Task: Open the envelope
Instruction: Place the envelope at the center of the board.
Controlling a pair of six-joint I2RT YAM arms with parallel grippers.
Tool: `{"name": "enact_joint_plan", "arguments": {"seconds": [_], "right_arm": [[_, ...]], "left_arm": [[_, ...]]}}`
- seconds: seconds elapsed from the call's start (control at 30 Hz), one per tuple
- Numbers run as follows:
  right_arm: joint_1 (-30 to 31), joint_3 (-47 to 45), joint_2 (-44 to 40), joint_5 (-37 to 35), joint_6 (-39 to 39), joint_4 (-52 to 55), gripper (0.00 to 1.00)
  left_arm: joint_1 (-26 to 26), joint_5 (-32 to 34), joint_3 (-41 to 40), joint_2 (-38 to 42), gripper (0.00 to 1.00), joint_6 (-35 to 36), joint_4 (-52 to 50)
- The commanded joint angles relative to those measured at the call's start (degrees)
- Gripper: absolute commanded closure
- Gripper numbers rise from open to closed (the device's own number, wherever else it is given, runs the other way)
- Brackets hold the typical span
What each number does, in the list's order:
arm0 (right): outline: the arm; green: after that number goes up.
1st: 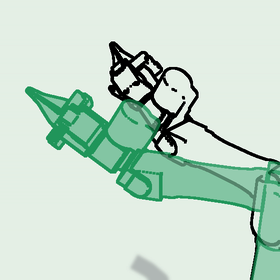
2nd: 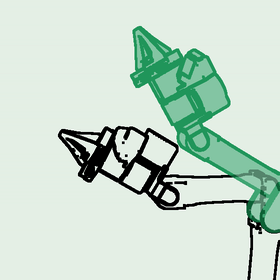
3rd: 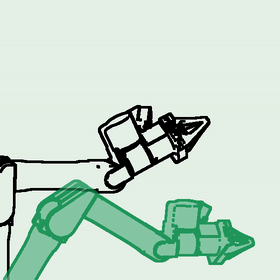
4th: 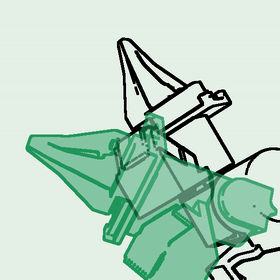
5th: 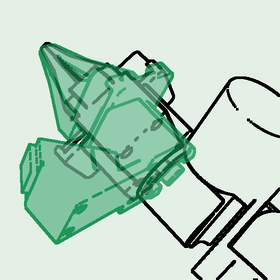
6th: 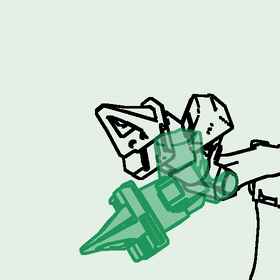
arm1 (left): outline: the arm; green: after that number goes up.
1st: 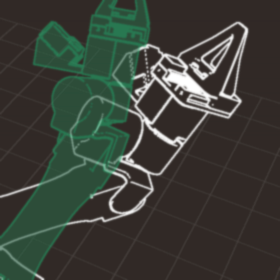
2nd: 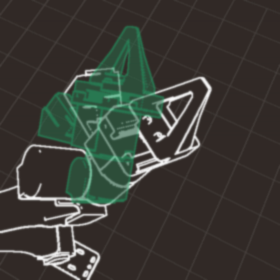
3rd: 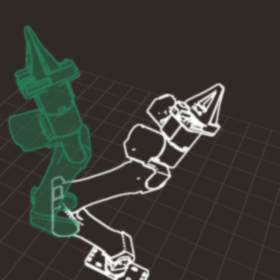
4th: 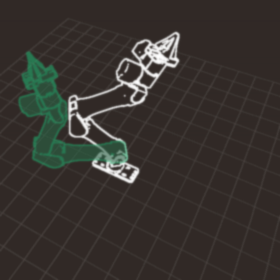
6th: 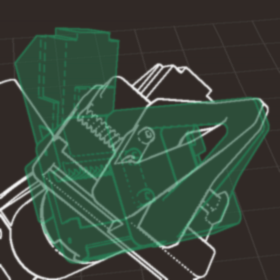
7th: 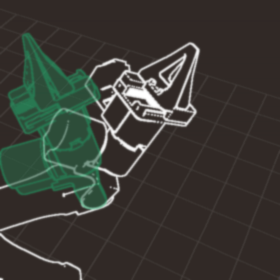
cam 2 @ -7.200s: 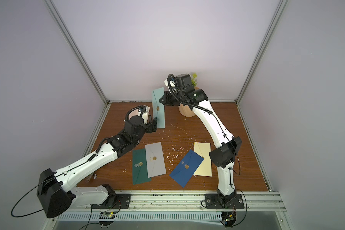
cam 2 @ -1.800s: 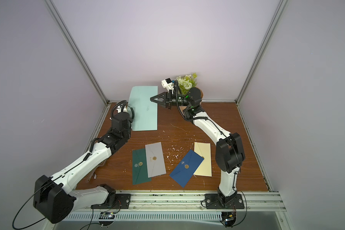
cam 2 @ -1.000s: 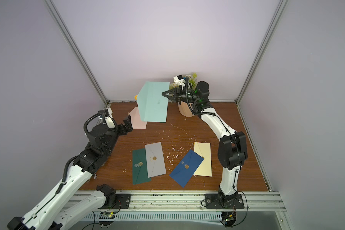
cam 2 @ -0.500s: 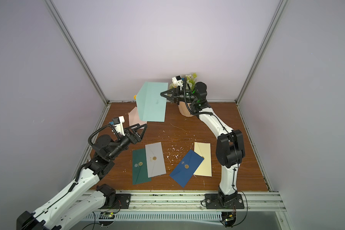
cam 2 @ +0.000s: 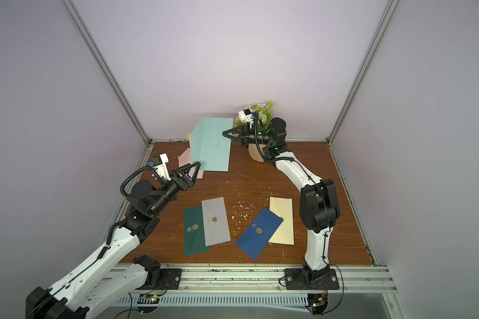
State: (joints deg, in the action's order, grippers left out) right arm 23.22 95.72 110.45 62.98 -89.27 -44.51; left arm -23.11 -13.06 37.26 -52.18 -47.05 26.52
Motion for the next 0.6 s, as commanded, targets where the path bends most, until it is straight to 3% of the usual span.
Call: {"name": "enact_joint_plan", "arguments": {"seconds": [0.0,0.33,0.57], "right_arm": [[1.1,-0.4,-4.7,0.7,-1.1,-6.4,1.0],[1.8,-3.5,-6.8,1.2,0.2,-6.4,1.0],[1.8,-4.2,-6.9,0.9,0.8,-6.2,1.0]], "left_arm": [[0.9,-2.8,1.6,-1.9,0.17,-1.3,5.1],[1.1,-8.1,2.7,-6.0,0.63,-3.8,12.5],[1.1,-7.3,1.2,-3.7,0.77,-4.2,12.3]]}}
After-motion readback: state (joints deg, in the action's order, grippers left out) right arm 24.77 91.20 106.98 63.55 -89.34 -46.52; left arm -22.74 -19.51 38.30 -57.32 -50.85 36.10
